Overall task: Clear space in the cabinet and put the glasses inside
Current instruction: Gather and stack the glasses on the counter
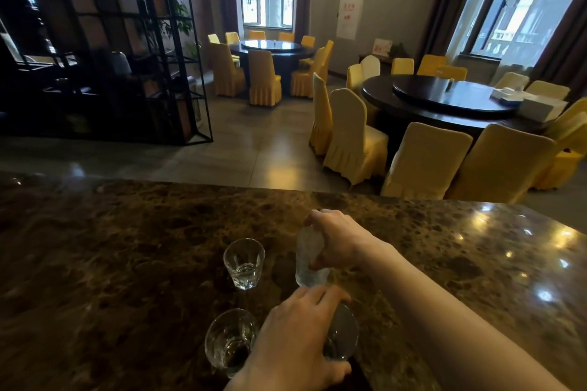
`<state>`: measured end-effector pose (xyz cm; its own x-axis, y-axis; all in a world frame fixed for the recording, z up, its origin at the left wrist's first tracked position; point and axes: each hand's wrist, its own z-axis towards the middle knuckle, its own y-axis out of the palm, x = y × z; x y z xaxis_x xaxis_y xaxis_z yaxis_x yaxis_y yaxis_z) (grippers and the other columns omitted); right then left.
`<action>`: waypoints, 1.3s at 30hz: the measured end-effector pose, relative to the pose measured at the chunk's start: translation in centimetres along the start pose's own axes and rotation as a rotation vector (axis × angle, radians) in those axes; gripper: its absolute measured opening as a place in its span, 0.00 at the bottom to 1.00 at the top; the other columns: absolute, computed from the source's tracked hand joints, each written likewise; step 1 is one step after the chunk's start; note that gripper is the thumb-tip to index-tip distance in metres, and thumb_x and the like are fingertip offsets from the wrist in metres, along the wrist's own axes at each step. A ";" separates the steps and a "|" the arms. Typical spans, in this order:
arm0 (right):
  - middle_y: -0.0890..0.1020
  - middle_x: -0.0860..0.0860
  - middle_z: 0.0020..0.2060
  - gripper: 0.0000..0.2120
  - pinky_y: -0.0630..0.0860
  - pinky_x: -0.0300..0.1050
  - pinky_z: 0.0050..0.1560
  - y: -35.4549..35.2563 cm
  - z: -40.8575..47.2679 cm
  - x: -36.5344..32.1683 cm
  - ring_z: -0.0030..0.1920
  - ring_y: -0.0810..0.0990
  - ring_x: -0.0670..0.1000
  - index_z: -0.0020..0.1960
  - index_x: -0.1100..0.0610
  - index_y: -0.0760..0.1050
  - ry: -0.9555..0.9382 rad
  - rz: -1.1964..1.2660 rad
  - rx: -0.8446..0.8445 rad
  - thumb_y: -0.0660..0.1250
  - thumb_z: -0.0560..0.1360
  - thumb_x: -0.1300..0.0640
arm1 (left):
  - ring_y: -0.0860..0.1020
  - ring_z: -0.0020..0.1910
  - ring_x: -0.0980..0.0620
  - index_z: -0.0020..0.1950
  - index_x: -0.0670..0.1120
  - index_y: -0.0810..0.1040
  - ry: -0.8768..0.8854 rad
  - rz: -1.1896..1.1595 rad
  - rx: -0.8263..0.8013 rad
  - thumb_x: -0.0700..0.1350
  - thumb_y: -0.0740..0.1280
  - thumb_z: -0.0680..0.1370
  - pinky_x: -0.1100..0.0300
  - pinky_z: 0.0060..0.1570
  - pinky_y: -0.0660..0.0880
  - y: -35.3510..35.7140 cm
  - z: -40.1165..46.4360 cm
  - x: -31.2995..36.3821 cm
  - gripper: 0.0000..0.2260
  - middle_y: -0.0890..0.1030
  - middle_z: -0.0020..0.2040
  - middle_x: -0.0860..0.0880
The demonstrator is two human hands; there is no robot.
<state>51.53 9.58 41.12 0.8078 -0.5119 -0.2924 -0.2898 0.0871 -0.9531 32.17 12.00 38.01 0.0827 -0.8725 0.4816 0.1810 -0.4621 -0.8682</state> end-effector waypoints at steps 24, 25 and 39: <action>0.72 0.47 0.66 0.42 0.77 0.48 0.59 -0.3 -1.3 0.5 0.65 0.73 0.52 0.74 0.46 0.65 0.008 -0.027 -0.027 0.79 0.66 0.41 | 0.62 0.69 0.62 0.72 0.69 0.52 0.054 0.001 0.010 0.68 0.71 0.68 0.57 0.68 0.64 -0.8 -0.7 -0.5 0.39 0.60 0.71 0.66; 0.73 0.47 0.66 0.42 0.77 0.50 0.61 -0.6 -1.4 0.5 0.66 0.72 0.52 0.74 0.46 0.64 0.004 -0.035 -0.018 0.77 0.66 0.38 | 0.62 0.68 0.64 0.72 0.69 0.52 0.034 -0.013 0.036 0.70 0.69 0.67 0.59 0.67 0.64 -1.1 -1.3 -0.7 0.39 0.60 0.69 0.68; 0.72 0.49 0.66 0.42 0.77 0.53 0.61 4.8 2.3 -8.5 0.65 0.72 0.53 0.75 0.45 0.64 -0.260 -0.070 -0.023 0.80 0.67 0.49 | 0.54 0.74 0.62 0.76 0.68 0.47 -0.374 -0.029 -0.001 0.71 0.73 0.62 0.53 0.74 0.57 -6.1 -9.0 -9.2 0.51 0.51 0.76 0.67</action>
<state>44.41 16.30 38.89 0.9299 -0.2792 -0.2393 -0.2382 0.0382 -0.9705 21.50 21.45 37.79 0.4300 -0.7404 0.5166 0.1879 -0.4863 -0.8534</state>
